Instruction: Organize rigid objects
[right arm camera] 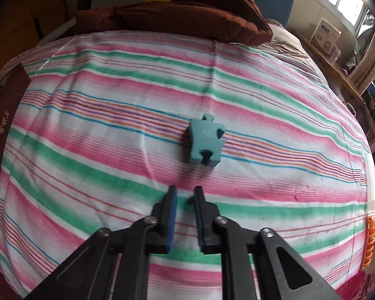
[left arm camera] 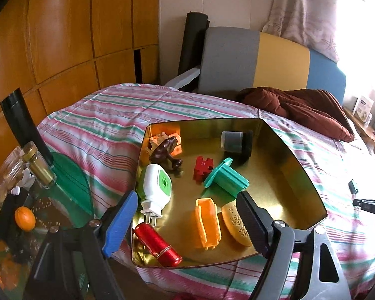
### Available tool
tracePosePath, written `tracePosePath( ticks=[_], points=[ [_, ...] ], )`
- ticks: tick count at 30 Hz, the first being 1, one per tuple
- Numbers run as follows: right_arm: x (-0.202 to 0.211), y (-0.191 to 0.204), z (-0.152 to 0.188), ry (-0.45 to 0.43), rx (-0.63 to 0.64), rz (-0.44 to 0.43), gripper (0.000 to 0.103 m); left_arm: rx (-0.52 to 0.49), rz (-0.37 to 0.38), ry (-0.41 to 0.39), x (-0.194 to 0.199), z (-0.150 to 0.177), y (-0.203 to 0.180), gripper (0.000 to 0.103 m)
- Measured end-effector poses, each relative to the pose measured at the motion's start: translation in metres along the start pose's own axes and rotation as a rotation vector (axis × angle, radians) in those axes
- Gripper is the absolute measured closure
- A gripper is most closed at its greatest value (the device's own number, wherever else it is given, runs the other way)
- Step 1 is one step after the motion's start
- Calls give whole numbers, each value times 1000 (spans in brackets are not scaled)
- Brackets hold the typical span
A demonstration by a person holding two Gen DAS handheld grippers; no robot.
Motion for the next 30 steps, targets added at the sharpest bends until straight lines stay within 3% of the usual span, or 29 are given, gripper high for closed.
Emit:
tracePosePath(
  ticks=[4, 10, 16, 20, 26, 30],
  points=[
    [15, 9, -1, -3, -17, -47, 96, 13, -16, -2, 1, 1, 8, 21],
    [70, 47, -27, -115, 23, -142, 96, 35, -27, 1, 0, 3, 18, 21],
    [143, 123, -62, -226, 107, -323, 96, 55, -40, 3, 0, 6, 28, 21],
    [172, 185, -74, -253, 205, -396, 96, 68, -53, 8, -1, 8, 35, 21],
    [181, 268, -87, -237, 293, -459, 96, 72, -54, 14, -1, 10, 39, 14],
    [166, 303, -88, -211, 344, -417, 96, 75, -53, 20, -3, 12, 40, 14]
  ],
)
Point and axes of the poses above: each gripper's, at about its wrist camera, not at the fingertips, and x roughly against the way its jaws point, y to its left, z to its underside, the point moved 8 cm from there along -x, roughly the way its jaws point, and after that the axes turned 14 degrees about z, right-handed, at the moved point
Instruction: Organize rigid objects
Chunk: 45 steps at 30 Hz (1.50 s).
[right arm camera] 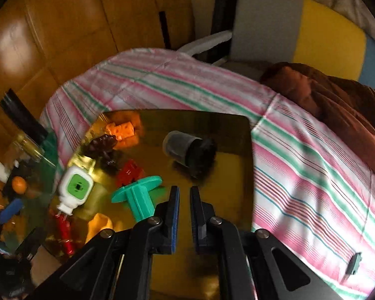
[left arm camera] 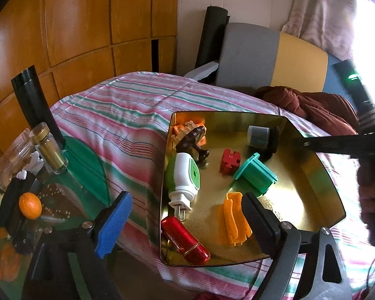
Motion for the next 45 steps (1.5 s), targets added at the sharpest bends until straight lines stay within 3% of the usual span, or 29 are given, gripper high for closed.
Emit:
tracePosePath(
  ticks=[8, 11, 13, 14, 15, 17, 19, 26, 29, 33, 35, 36, 37, 38, 42, 45],
  points=[
    [-40, 2, 10, 68, 1, 55, 96, 10, 1, 15, -7, 3, 3, 14],
    [-33, 1, 13, 42, 11, 61, 96, 8, 2, 12, -6, 3, 2, 14],
    [-17, -12, 11, -6, -74, 14, 94, 8, 6, 5, -5, 2, 2, 13],
    [-6, -23, 10, -29, -130, 2, 86, 8, 6, 1, -5, 1, 2, 12],
    [7, -38, 9, -61, -178, 2, 81, 9, 5, 2, -5, 1, 2, 12],
    [33, -78, 13, -147, -276, 27, 55, 11, 10, 1, -5, 0, 1, 12],
    [41, -127, 29, -158, -330, 128, 43, 3, 14, 2, -6, -1, -1, 12],
    [0, -305, 148, 146, -508, 451, 43, -10, 28, -3, -3, -3, -10, 12],
    [-15, -337, 178, 213, -595, 412, 43, -19, 28, 4, -3, -3, -14, 12],
    [-35, -342, 183, 252, -593, 345, 43, -38, 22, 8, -2, -2, -20, 12],
    [-43, -344, 182, 263, -563, 364, 45, -41, 21, 10, -1, -1, -22, 12],
    [-41, -343, 179, 246, -543, 365, 54, -43, 20, 10, 0, -1, -22, 12],
    [-41, -340, 175, 248, -524, 369, 69, -44, 18, 8, 1, -1, -22, 12],
    [-39, -336, 171, 260, -492, 386, 69, -46, 17, 6, 2, -1, -21, 12],
    [-15, -296, 136, 156, -416, 342, 69, -42, 15, -1, 5, -2, -18, 12],
    [11, -246, 95, 62, -351, 250, 69, -38, 10, -6, 7, -2, -14, 10]
  ],
)
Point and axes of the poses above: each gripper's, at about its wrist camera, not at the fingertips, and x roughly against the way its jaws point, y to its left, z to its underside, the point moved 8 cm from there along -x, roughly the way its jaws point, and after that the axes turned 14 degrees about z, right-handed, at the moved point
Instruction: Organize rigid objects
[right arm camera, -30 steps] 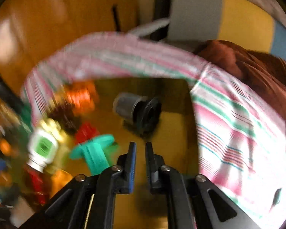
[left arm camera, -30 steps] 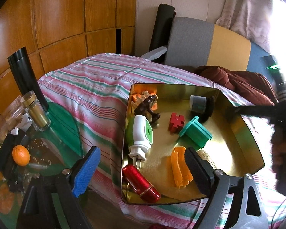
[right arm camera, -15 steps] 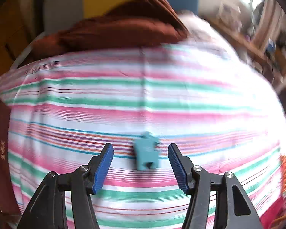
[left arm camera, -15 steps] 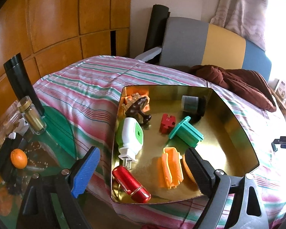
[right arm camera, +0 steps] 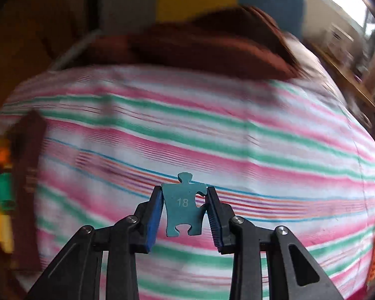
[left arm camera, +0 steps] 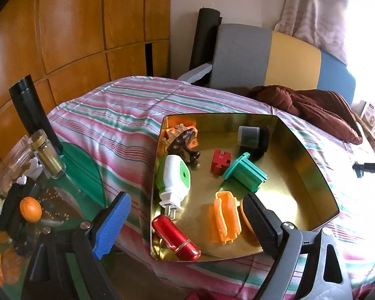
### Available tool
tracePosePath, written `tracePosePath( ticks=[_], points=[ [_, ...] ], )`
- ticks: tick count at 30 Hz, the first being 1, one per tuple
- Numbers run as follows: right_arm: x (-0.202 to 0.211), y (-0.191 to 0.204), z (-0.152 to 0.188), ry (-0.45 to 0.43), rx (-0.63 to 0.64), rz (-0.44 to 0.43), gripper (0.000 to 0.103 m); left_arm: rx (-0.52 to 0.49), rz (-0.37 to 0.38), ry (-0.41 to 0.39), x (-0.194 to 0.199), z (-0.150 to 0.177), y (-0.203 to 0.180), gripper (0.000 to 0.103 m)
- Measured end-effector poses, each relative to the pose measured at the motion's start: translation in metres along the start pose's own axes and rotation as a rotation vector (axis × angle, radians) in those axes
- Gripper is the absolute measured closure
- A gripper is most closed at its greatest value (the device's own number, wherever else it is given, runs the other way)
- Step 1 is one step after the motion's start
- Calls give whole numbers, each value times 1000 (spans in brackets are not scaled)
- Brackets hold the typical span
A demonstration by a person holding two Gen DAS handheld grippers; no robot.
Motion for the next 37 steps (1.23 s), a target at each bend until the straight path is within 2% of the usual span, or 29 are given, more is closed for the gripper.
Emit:
tracePosePath(
  ticks=[4, 7, 10, 14, 18, 22, 28, 31, 37],
  points=[
    [61, 96, -18, -122, 157, -129, 69, 12, -12, -5, 6, 2, 7, 9],
    [89, 175, -15, -161, 310, -200, 69, 32, -15, -13, 10, 1, 12, 4],
    [78, 225, -4, -140, 405, -132, 69, 49, -26, -27, 17, 0, 18, 0],
    [50, 256, 17, -66, 442, -84, 69, 69, -49, -27, 20, 1, 27, 0],
    [27, 258, 37, -33, 475, -24, 69, 84, -77, -28, 22, 2, 32, 0],
    [20, 249, 48, -16, 442, -39, 67, 96, -112, -26, 23, 4, 33, 0],
    [54, 226, 45, -104, 334, -91, 66, 89, -135, -33, 24, 6, 28, 0],
    [72, 218, 46, -136, 277, -119, 66, 52, -146, -63, 29, 3, 22, 9],
    [97, 203, 57, -188, 206, -132, 66, 61, -118, -63, 33, 2, 15, 7]
  ],
)
Point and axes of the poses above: each gripper's, at about its wrist camera, not at the fingertips, and x roughly against the way its jaws point, y to its left, z to its underside, the point moved 8 cm from there along -x, roughly the way its jaws point, and after that the axes turned 14 degrees about z, right-handed, at the moved point
